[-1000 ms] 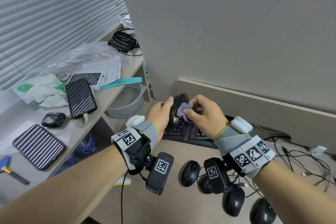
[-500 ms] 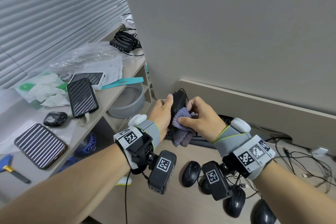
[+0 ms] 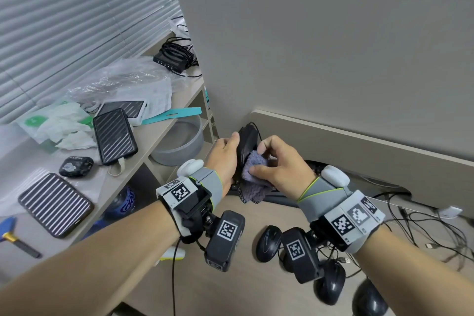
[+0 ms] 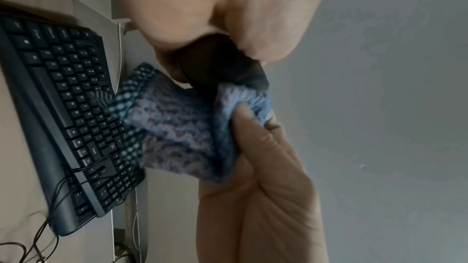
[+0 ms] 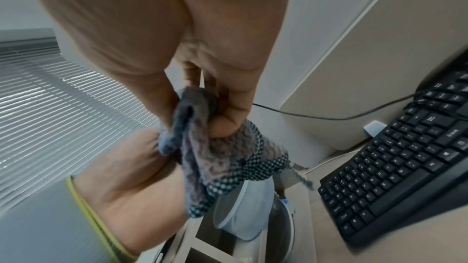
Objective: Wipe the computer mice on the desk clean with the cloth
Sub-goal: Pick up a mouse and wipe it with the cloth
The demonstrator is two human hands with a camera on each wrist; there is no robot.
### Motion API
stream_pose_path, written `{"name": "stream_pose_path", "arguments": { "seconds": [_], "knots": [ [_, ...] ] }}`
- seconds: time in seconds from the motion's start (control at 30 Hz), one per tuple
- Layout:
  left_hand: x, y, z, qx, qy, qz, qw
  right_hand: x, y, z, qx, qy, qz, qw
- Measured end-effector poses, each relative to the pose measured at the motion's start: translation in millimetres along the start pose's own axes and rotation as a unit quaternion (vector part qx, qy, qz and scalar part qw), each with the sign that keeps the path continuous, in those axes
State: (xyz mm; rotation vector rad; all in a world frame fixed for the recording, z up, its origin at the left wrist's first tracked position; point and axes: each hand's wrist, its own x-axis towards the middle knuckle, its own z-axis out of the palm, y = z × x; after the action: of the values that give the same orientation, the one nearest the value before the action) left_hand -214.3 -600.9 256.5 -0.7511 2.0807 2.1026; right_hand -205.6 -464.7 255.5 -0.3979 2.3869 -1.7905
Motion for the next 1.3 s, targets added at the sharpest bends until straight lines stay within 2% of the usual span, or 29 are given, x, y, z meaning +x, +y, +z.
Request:
{"name": "stream_pose_path", "arguments": {
  "seconds": [0.1,0.23,0.3,0.43,0.53,0.67,0.73,0.83,0.9,1.07,1.1,1.2,1.23,1.3],
  "knots": [
    [-6.3,5.2,1.9,0.015,-0.002,0.005,1.000,1.2,-4.7,0.7,-0.008,0.047,-0.016,0.999],
    [1.5,-6.5,2.5,-0.015,-0.025,-0.014,0.999,-4.6,-3.9,-6.9,-0.010,-0.027,0.010,1.000],
    [4.0,-13.4,4.8,-0.029,-0.055,-0.049,0.997,-8.0,-0.5,-9.6,0.023,-0.025,0.013,0.999],
    [-2.4,-19.9,12.3,-0.030,-0.129,-0.081,0.988,-14.7,9.4,-15.5,0.061,0.015,0.016,0.998],
    [-5.2,-31.4,17.5,0.011,-0.180,-0.087,0.980,-25.2,21.1,-17.4,0.053,0.043,0.028,0.997],
    [-6.1,-45.9,22.0,0.025,-0.207,-0.096,0.973,-38.2,36.0,-19.6,0.016,0.076,0.039,0.996],
    [-7.9,-52.8,27.0,0.008,-0.227,-0.115,0.967,-42.8,38.3,-26.5,0.022,0.117,0.059,0.991],
    [-15.1,-57.4,31.2,-0.014,-0.217,-0.135,0.967,-40.8,39.9,-36.5,-0.023,0.157,0.057,0.986],
    [-18.3,-58.6,36.6,-0.026,-0.212,-0.147,0.966,-42.5,39.1,-36.9,-0.072,0.160,0.034,0.984],
    [-19.8,-51.1,47.6,-0.036,-0.165,-0.146,0.975,-63.3,34.2,-20.3,-0.183,0.077,-0.044,0.979],
    [-21.2,-50.8,49.3,-0.037,-0.160,-0.148,0.975,-62.8,36.7,-25.9,-0.189,0.075,-0.042,0.978],
    [-26.8,-52.5,53.8,-0.049,-0.159,-0.161,0.973,-49.4,42.7,-49.5,-0.187,0.139,0.017,0.972],
    [-30.6,-51.6,57.5,-0.055,-0.159,-0.163,0.972,-47.4,40.0,-54.7,-0.187,0.149,0.013,0.971],
    [-35.2,-48.7,63.1,-0.065,-0.149,-0.158,0.974,-50.0,28.2,-51.2,-0.203,0.123,-0.055,0.970]
  ]
}}
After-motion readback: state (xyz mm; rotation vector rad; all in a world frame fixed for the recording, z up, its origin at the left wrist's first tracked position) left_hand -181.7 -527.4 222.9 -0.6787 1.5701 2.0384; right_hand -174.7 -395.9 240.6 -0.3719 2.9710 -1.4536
